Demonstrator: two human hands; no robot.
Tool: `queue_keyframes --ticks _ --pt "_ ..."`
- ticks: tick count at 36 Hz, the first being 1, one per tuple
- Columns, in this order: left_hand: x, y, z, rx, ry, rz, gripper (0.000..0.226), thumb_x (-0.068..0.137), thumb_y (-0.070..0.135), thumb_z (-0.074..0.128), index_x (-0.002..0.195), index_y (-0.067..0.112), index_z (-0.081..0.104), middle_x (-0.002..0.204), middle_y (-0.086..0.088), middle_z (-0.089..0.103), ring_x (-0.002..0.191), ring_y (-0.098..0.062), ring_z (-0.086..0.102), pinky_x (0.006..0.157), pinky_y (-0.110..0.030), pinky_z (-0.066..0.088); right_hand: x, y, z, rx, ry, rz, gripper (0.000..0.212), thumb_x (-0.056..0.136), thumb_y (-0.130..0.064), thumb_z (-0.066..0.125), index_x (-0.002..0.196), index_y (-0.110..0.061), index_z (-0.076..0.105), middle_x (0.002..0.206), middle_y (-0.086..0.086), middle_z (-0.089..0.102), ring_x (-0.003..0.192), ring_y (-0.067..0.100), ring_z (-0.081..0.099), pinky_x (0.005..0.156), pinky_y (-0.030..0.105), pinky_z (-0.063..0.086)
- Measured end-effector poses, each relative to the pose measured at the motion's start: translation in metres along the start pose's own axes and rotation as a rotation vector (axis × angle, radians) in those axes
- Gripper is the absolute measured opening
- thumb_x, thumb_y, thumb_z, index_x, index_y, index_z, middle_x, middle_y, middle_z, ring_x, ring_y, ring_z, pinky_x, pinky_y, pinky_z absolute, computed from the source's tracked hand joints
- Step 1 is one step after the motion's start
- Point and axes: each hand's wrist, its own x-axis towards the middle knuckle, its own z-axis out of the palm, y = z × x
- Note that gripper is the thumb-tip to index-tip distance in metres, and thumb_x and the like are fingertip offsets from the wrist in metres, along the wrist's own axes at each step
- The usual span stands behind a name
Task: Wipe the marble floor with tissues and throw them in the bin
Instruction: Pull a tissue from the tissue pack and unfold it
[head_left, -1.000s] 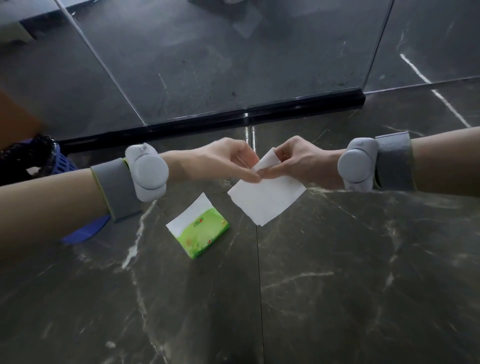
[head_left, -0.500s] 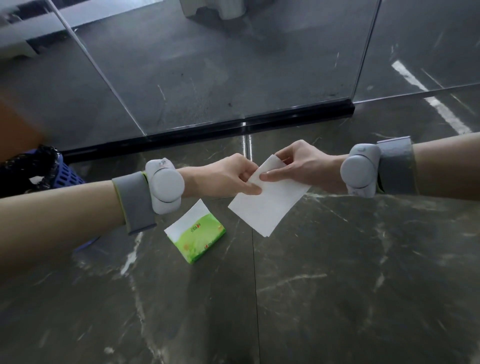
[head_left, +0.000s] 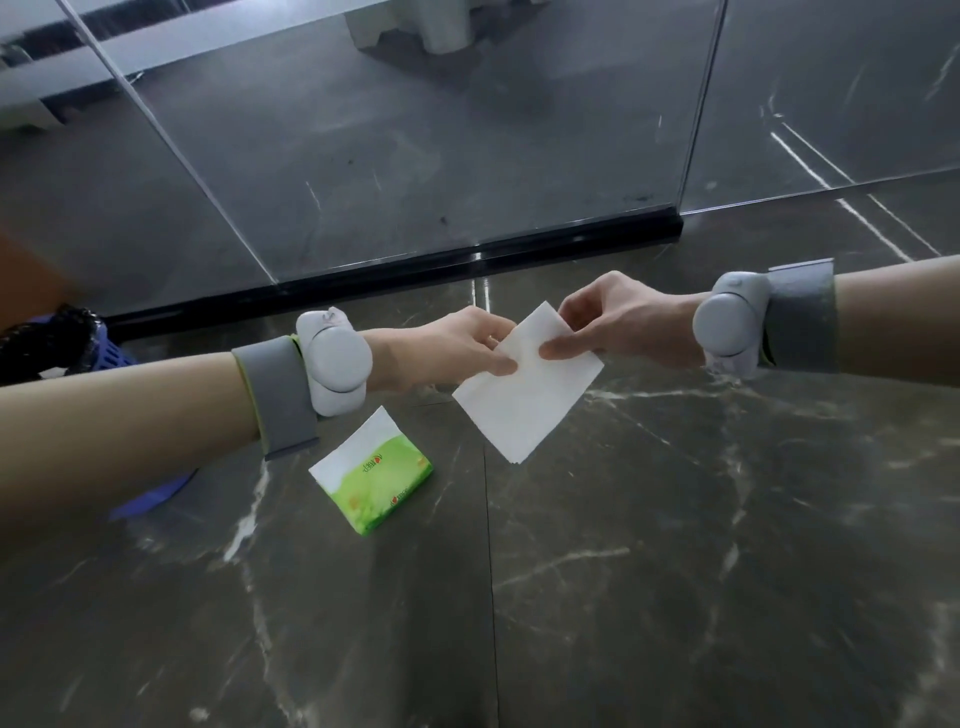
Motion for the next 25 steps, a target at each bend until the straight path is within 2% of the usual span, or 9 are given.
queue_keyframes --ticks 2,5,7,9,12,15,17,21,25 --pt "0.004 0.001 0.000 0.013 -0.030 0.007 0.022 0.100 0.015 0.064 0.121 0.014 0.068 0.122 -0.029 0.066 0.097 -0.042 0.065 0.079 -0.048 0.040 -0.001 0.003 -0.003 -0.016 0.020 -0.008 0.020 0.080 -0.027 0.087 0.083 -0.011 0.075 0.073 -0.003 0.070 0.061 0.006 0.061 0.059 0.023 0.047" --pt "0.013 0.002 0.000 0.059 -0.043 0.027 0.017 0.094 0.021 0.074 0.111 0.021 0.072 0.105 -0.022 0.072 0.081 -0.027 0.059 0.068 -0.042 0.041 -0.006 0.003 -0.010 -0.017 0.029 0.001 0.021 0.080 -0.027 0.087 0.085 -0.011 0.075 0.092 0.013 0.076 0.077 0.017 0.067 0.073 0.035 0.055" --pt "0.022 0.008 0.004 0.095 -0.034 0.049 0.010 0.093 0.020 0.074 0.102 0.024 0.076 0.075 -0.001 0.072 0.065 -0.017 0.059 0.054 -0.028 0.043 -0.014 0.007 -0.019 -0.013 0.041 0.015 0.022 0.080 -0.024 0.088 0.090 -0.009 0.075 0.102 0.016 0.076 0.086 0.023 0.071 0.082 0.039 0.058" --pt "0.031 0.015 0.008 0.125 -0.026 0.057 0.013 0.092 0.019 0.075 0.089 0.031 0.078 0.061 0.016 0.065 0.053 -0.004 0.057 0.044 -0.016 0.041 -0.022 0.009 -0.028 0.018 0.025 0.020 0.025 0.080 -0.019 0.087 0.100 -0.009 0.076 0.104 0.012 0.077 0.094 0.024 0.076 0.087 0.039 0.062" --pt "0.048 0.032 0.015 0.176 -0.014 0.076 0.019 0.089 0.024 0.078 0.078 0.039 0.076 0.067 0.021 0.068 0.061 0.004 0.062 0.055 -0.013 0.046 -0.034 0.012 -0.038 0.078 -0.011 0.033 0.028 0.082 -0.015 0.085 0.108 -0.011 0.077 0.102 0.006 0.079 0.092 0.022 0.077 0.075 0.032 0.062" --pt "0.072 0.053 0.027 0.248 -0.028 0.107 0.008 0.087 0.028 0.079 0.089 0.036 0.076 0.088 0.012 0.072 0.090 -0.013 0.069 0.078 -0.036 0.058 -0.047 0.022 -0.054 0.110 0.056 0.055 0.022 0.085 -0.014 0.082 0.104 -0.005 0.076 0.091 0.006 0.077 0.080 0.016 0.076 0.064 0.025 0.058" --pt "0.083 0.063 0.031 0.298 -0.007 0.114 0.015 0.088 0.031 0.079 0.103 0.031 0.077 0.101 0.005 0.074 0.100 -0.018 0.070 0.087 -0.037 0.057 -0.051 0.029 -0.062 0.104 0.107 0.078 0.013 0.088 -0.012 0.080 0.099 -0.005 0.076 0.085 0.003 0.076 0.076 0.013 0.074 0.062 0.022 0.057" --pt "0.106 0.079 0.047 0.342 0.051 0.167 0.022 0.095 0.035 0.073 0.113 0.022 0.075 0.103 -0.002 0.072 0.098 -0.022 0.068 0.079 -0.032 0.055 -0.058 0.049 -0.084 0.076 0.191 0.128 0.005 0.093 -0.008 0.071 0.095 -0.008 0.076 0.085 0.003 0.075 0.077 0.013 0.073 0.067 0.026 0.060" --pt "0.136 0.088 0.061 0.417 0.174 0.190 0.017 0.102 0.037 0.060 0.097 0.022 0.065 0.092 0.001 0.060 0.076 -0.016 0.058 0.060 -0.026 0.041 -0.059 0.075 -0.116 0.005 0.361 0.228 0.008 0.093 -0.011 0.067 0.089 -0.011 0.074 0.076 0.001 0.071 0.068 0.015 0.068 0.058 0.025 0.053"
